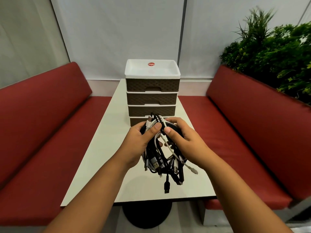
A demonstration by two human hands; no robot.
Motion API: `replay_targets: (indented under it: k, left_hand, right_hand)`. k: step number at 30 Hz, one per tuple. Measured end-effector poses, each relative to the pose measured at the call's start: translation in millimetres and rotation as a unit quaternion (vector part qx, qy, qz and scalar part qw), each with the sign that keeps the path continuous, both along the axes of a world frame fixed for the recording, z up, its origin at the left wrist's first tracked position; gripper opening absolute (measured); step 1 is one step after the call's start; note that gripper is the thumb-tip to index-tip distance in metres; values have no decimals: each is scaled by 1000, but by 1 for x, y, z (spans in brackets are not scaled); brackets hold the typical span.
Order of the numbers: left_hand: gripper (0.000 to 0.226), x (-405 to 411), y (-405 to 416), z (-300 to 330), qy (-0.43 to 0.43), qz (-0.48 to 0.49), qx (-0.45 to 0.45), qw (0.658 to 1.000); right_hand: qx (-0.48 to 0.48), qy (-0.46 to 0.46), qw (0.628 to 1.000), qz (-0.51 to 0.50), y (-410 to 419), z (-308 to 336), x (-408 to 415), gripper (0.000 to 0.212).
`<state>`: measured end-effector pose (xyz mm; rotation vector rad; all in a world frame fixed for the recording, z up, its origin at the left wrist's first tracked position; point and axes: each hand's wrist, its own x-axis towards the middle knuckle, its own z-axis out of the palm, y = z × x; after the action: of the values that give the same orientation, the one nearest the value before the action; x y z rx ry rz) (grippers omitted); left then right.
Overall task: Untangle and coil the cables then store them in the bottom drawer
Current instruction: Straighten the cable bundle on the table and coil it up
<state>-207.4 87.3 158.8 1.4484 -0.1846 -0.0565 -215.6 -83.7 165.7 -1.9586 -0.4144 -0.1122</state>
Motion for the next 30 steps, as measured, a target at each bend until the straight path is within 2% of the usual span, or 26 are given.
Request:
replay_targets:
  k: [2, 6, 10, 14, 17, 20, 23, 30]
  left_hand:
    - [34, 2, 0, 0, 11, -5, 0, 1000]
    - [47, 8, 3, -5, 52, -30, 4, 998]
    - [50, 15, 15, -17, 134, -101, 34, 985]
    - [50, 22, 21, -27, 178, -129, 44, 975]
    - [55, 29, 22, -32, 181, -126, 42, 974]
    - [60, 37, 19, -41, 173, -83, 29, 981]
    - [51, 39, 19, -49, 177, -63, 42, 981]
    - [52, 52, 27, -88, 237, -46, 45, 969]
  right_hand:
    - [38, 18, 999, 4, 1, -1, -1, 28]
    - [112, 120, 985, 47, -2, -12, -2, 51]
    - [182, 187, 965, 35, 2, -31, -1, 37]
    - [220, 214, 951, 20, 7, -45, 3, 35]
    - [247, 229, 941, 17, 9, -52, 6, 35]
    - [256, 243, 935, 10, 12, -61, 11, 32]
    - [263, 266, 927, 3, 16, -71, 18, 32]
    - [257, 331, 908, -10, 26, -107, 35, 33]
